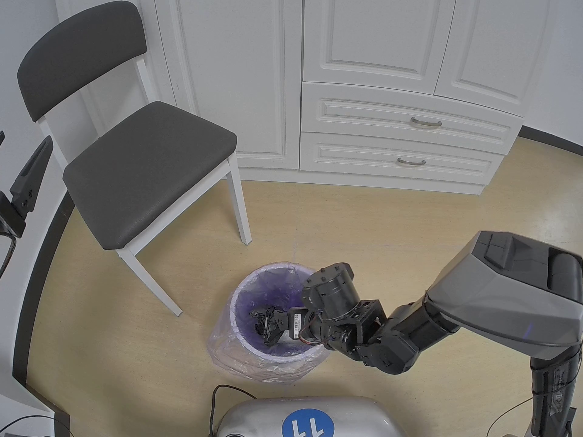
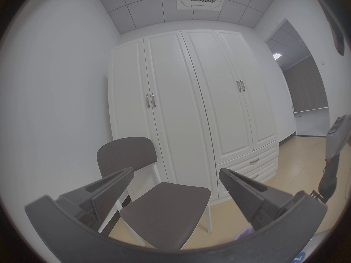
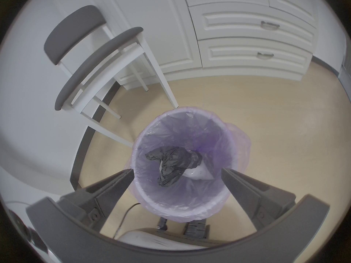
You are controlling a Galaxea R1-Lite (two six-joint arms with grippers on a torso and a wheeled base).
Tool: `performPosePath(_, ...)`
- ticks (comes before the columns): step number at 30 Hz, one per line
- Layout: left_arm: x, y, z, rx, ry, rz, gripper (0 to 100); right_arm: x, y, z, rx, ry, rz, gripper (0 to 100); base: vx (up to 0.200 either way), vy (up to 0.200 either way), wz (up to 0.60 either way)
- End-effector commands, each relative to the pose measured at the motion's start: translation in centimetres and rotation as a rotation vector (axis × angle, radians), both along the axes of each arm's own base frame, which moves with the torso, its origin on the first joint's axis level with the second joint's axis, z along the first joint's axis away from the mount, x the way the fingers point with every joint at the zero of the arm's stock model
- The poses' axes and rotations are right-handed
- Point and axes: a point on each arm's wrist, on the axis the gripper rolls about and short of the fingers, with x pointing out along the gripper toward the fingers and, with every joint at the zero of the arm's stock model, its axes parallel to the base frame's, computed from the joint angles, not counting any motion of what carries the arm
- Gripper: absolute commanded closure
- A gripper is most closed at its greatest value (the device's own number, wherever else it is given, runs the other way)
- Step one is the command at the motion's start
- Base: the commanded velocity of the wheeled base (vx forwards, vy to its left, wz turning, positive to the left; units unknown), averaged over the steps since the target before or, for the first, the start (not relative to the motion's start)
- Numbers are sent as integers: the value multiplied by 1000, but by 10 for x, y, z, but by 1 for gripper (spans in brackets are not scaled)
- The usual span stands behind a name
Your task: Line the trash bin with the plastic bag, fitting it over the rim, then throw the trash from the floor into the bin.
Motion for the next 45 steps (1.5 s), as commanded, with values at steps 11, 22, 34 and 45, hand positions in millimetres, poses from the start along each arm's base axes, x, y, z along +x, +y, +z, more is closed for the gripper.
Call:
performPosePath(11, 9, -6, -10, 12, 59, -35, 0, 5, -84, -1, -283, -415, 83, 0, 0, 0, 0)
performPosePath(22, 17, -7, -19, 14, 115, -34, 0, 43, -152, 6, -525, -663, -63, 0, 0, 0, 0)
performPosePath(34, 49, -5, -59, 49, 317, 24, 0, 36, -228, 43, -578, -655, -251, 0, 0, 0, 0)
performPosePath(45, 72, -3, -82, 58, 435, 54, 0, 10, -269, 62, -579, -624, -368, 0, 0, 0, 0)
